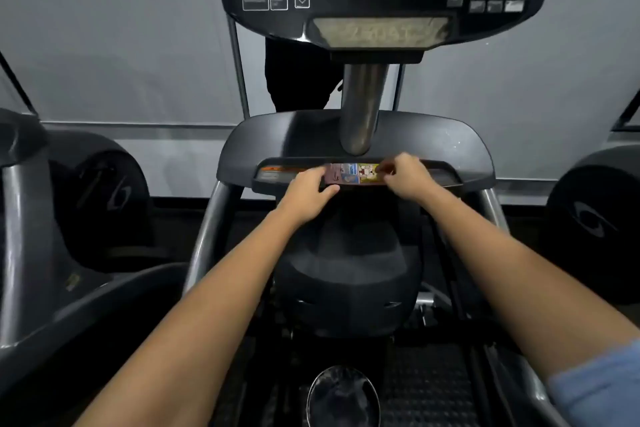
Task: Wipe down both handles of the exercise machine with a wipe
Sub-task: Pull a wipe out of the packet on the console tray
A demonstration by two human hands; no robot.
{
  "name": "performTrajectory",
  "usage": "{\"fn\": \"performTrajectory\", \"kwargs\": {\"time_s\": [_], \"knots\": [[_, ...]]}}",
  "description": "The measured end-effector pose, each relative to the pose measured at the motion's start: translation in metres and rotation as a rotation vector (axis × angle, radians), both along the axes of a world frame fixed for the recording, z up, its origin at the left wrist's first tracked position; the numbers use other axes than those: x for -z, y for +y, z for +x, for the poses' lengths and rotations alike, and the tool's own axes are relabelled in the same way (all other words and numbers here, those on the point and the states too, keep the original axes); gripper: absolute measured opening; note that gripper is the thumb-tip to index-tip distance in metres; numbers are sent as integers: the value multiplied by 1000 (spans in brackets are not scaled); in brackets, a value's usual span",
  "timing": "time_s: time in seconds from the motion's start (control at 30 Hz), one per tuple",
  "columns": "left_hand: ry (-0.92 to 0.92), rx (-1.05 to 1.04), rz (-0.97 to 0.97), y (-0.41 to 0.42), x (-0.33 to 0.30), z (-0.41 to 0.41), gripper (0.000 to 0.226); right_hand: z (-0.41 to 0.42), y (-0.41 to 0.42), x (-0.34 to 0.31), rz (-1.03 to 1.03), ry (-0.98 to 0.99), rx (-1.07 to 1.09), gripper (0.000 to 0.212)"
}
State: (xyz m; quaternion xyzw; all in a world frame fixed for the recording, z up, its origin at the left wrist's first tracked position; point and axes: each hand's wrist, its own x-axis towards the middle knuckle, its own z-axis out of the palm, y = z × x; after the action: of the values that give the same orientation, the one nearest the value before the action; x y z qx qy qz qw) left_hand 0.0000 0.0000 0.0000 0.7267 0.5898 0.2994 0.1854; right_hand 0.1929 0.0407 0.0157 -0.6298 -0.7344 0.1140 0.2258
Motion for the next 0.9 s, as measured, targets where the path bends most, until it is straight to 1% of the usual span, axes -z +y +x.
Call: {"fn": "performTrajectory", "kwargs": {"time_s": [0.07, 0.13, 0.23, 0.27, 0.33, 0.4, 0.43, 0.53, 0.6, 0.73, 0.87, 0.9], "knots": [[21, -6, -1, 11, 4, 3, 37, -6, 10, 1, 10, 43, -19, 19], [47, -31, -3, 20, 11, 6, 30, -18, 19, 0, -28, 81, -44, 15], [96, -41, 33, 33, 17, 7, 24, -35, 36, -2, -113, 48, -74, 12], [125, -43, 51, 34, 16, 6, 22, -39, 39, -2, -112, 39, -65, 10], [174, -41, 56, 38, 20, 4, 20, -45, 46, 2, -114, 57, -50, 20], [168, -36, 66, 39, 21, 2, 22, -49, 49, 3, -131, 68, -57, 30], [150, -34, 72, 41, 21, 2, 26, -49, 49, 2, -143, 65, -57, 32], [88, -79, 7, 43, 20, 2, 57, -52, 52, 0, -165, 21, -46, 32], [69, -109, -34, 45, 19, 2, 68, -56, 53, 0, -168, -10, -34, 34], [125, -114, 3, 45, 18, 3, 62, -63, 51, -1, -143, -59, -38, 24], [144, -101, 34, 40, 16, 5, 46, -58, 56, 1, -172, 24, -10, 25], [155, -98, 31, 40, 16, 5, 41, -55, 58, 2, -178, 39, 2, 22]]}}
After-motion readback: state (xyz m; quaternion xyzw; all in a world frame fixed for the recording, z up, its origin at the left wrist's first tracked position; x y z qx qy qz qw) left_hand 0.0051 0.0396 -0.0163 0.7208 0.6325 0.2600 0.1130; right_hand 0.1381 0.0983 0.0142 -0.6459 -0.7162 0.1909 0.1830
